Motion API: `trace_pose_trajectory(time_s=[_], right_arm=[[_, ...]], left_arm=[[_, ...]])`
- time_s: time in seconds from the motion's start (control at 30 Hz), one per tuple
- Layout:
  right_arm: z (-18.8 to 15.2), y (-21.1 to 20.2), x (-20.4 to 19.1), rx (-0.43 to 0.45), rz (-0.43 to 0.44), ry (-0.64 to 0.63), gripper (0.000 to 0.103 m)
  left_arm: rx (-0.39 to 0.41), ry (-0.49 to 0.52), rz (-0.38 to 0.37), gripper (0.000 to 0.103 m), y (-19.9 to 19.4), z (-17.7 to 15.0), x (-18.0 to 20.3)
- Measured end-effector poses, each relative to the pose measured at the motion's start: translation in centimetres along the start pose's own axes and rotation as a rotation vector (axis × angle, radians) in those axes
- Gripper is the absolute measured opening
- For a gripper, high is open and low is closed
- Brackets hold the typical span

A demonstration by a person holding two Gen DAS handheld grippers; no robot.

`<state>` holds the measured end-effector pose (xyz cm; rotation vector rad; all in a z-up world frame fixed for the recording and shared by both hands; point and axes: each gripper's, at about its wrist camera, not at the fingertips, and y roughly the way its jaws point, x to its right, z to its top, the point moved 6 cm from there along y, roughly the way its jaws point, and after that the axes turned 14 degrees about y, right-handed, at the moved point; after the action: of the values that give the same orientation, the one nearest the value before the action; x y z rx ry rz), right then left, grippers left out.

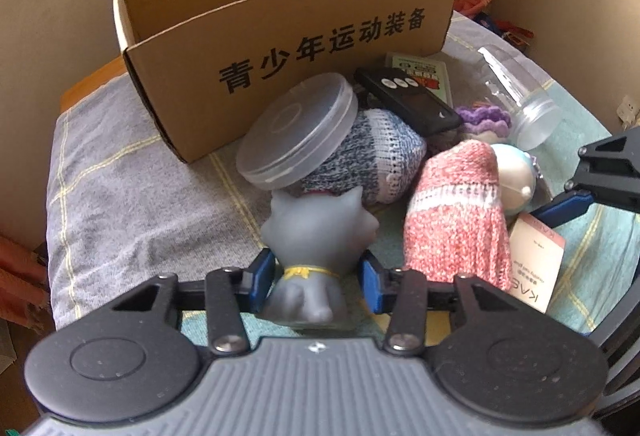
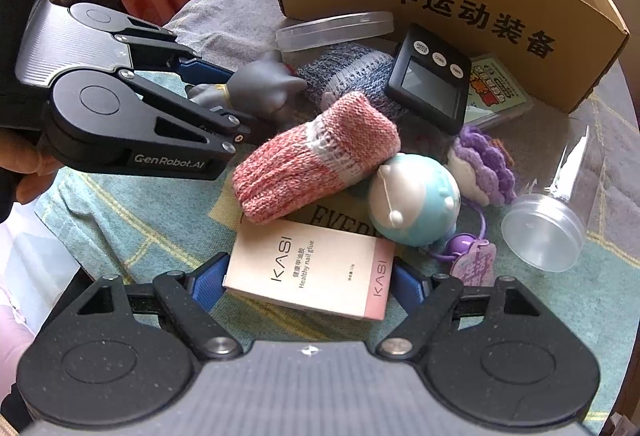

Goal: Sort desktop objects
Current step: 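Grasp the grey cat figurine with the left tool while the right tool grasps the KASI box, then carry the cat figurine and KASI box into the cardboard box and release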

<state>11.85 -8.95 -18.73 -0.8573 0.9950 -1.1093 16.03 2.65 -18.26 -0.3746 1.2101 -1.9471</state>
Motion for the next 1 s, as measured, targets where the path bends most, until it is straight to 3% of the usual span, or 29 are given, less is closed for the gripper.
trace_pose_trajectory(time_s=[0.27, 1.0], right_arm=[[0.4, 0.0, -0.3, 0.011, -0.006, -0.008, 0.087], [0.2, -4.8, 1.8, 0.067, 0.0, -0.02, 0.086]], left_arm=[[0.009, -0.014, -0.004, 0.044, -0.6, 0.2, 0.3], [0.039, -0.011, -0.019, 0.044, -5.1, 1.0, 2.4]])
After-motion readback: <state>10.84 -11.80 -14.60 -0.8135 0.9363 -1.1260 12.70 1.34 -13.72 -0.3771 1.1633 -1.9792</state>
